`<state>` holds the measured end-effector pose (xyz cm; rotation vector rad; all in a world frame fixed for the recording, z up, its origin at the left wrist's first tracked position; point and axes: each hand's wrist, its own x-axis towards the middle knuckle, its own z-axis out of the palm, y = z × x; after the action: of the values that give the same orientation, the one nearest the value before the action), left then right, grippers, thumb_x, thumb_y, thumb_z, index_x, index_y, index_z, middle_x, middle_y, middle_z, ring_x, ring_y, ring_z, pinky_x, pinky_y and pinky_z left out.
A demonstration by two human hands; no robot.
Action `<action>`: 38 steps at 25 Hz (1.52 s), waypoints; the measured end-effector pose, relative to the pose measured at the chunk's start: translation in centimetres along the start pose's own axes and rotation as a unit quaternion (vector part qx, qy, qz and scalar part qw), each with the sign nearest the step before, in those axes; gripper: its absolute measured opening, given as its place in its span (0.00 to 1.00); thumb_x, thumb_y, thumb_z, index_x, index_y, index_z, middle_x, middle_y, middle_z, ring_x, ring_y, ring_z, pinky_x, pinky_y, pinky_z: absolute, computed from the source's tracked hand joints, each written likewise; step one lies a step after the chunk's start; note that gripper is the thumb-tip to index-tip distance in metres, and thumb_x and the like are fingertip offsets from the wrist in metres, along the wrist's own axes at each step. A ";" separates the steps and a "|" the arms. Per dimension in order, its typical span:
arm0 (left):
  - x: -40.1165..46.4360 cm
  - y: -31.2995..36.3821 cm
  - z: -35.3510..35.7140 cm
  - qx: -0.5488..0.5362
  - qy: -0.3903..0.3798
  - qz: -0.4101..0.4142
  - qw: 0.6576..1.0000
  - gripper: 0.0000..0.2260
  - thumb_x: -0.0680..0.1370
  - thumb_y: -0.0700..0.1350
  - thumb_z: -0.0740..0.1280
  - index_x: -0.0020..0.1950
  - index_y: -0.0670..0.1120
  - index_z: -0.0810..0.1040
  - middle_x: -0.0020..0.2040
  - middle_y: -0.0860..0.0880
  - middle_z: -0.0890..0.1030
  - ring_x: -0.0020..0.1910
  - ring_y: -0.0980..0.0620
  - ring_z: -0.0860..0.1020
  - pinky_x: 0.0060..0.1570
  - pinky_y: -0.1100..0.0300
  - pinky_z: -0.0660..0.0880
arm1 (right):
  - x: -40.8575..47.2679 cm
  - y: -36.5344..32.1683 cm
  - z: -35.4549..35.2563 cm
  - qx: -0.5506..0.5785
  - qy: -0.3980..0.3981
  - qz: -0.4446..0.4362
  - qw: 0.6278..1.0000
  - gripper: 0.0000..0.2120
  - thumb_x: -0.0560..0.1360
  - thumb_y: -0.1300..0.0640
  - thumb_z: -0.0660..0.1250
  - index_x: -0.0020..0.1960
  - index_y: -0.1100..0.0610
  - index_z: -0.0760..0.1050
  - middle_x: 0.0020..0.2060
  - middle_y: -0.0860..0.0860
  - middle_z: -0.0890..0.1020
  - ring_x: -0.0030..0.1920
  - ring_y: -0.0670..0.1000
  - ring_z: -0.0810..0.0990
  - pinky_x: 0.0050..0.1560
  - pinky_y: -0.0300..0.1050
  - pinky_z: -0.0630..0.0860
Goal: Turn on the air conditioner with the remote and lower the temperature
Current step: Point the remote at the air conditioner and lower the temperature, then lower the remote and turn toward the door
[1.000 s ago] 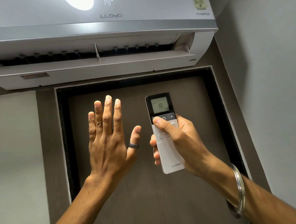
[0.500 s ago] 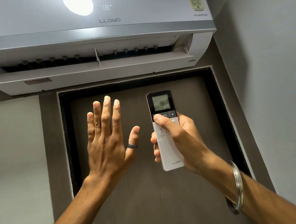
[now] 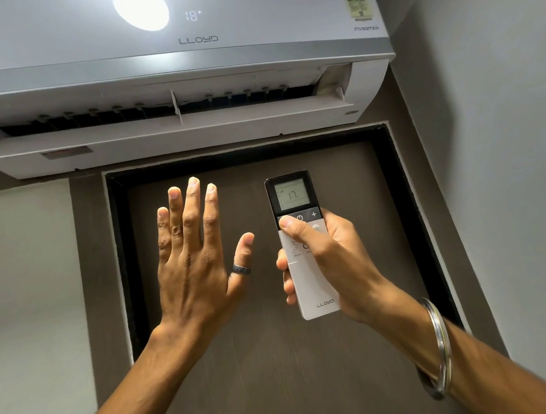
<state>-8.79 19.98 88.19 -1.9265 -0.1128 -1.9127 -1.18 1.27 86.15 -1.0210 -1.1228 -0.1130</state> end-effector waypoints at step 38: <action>-24.7 11.1 3.2 -0.160 -0.285 -0.068 0.943 0.35 0.83 0.61 0.54 0.84 0.43 0.53 0.86 0.43 0.50 0.85 0.45 0.43 0.84 0.46 0.43 | -17.3 14.7 -6.0 -0.099 0.147 0.359 0.916 0.28 0.62 0.34 0.72 0.54 0.50 0.73 0.45 0.50 0.81 0.41 0.51 0.81 0.42 0.50 0.77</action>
<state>-3.17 16.75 61.69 -2.7154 -0.1109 -1.4555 2.74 -1.63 63.22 -1.4878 -0.4185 0.2102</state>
